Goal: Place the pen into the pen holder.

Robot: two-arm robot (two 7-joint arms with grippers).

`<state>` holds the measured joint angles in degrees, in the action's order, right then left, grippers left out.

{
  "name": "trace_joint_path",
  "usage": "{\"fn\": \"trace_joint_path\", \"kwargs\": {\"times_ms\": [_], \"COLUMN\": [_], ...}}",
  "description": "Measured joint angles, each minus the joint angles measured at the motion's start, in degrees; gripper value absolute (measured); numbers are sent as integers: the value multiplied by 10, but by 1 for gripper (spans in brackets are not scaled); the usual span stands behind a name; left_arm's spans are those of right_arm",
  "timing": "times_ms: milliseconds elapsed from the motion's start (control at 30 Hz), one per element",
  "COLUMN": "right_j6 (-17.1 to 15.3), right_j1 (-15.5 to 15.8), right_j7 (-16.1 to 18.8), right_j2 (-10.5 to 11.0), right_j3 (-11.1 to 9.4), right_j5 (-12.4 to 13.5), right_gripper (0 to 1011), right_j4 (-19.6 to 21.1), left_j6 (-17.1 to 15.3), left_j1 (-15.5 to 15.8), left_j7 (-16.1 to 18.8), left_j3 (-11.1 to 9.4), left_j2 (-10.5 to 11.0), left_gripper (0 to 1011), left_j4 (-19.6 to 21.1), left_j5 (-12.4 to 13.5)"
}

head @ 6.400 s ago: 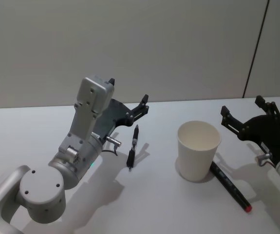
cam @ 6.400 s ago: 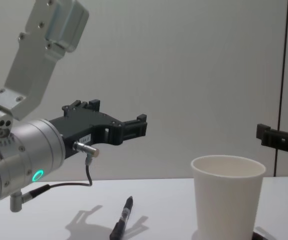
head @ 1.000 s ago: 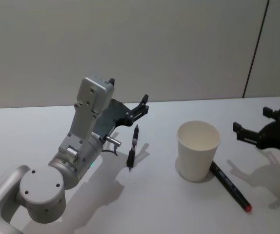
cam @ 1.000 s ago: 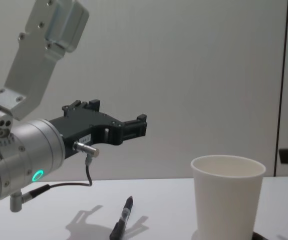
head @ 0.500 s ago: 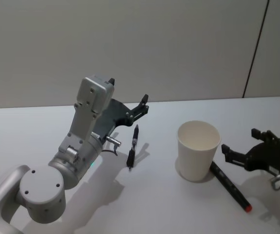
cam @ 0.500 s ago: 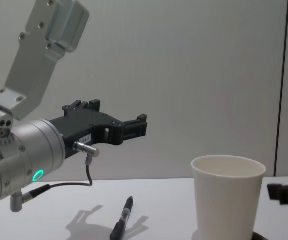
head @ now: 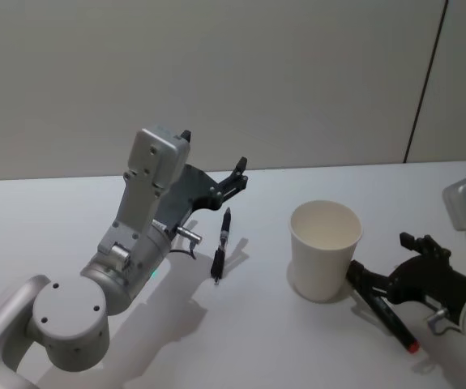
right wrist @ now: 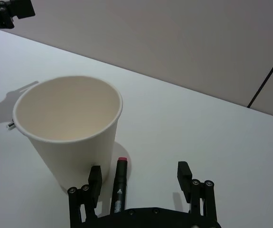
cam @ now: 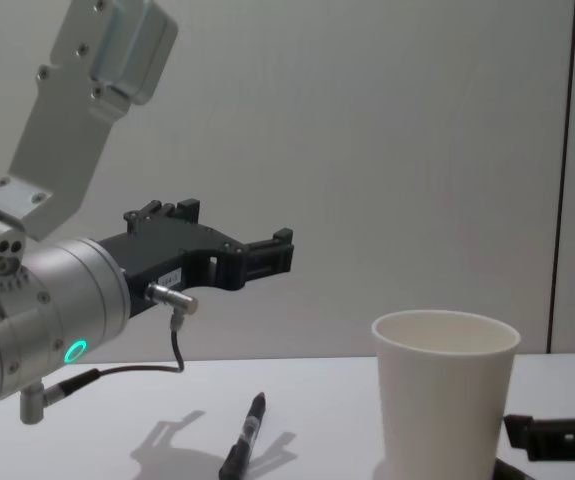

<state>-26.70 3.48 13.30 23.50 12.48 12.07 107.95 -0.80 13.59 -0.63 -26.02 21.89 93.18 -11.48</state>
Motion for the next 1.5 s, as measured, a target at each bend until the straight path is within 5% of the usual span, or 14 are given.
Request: {"fn": "trace_joint_path", "kwargs": {"times_ms": [733, 1500], "right_j6": [-12, -23], "right_j1": [5, 6], "right_j7": [-17, -43], "right_j2": [-21, -25], "right_j3": [16, 1], "right_j5": [-17, 9], "right_gripper": [1002, 1002], "right_j4": [-16, -29], "left_j6": [0, 0], "left_j1": [0, 0], "left_j7": [0, 0], "left_j3": [0, 0], "left_j2": [0, 0], "left_gripper": [1001, 1001], "left_j4": [0, 0], "left_j5": [0, 0]}}
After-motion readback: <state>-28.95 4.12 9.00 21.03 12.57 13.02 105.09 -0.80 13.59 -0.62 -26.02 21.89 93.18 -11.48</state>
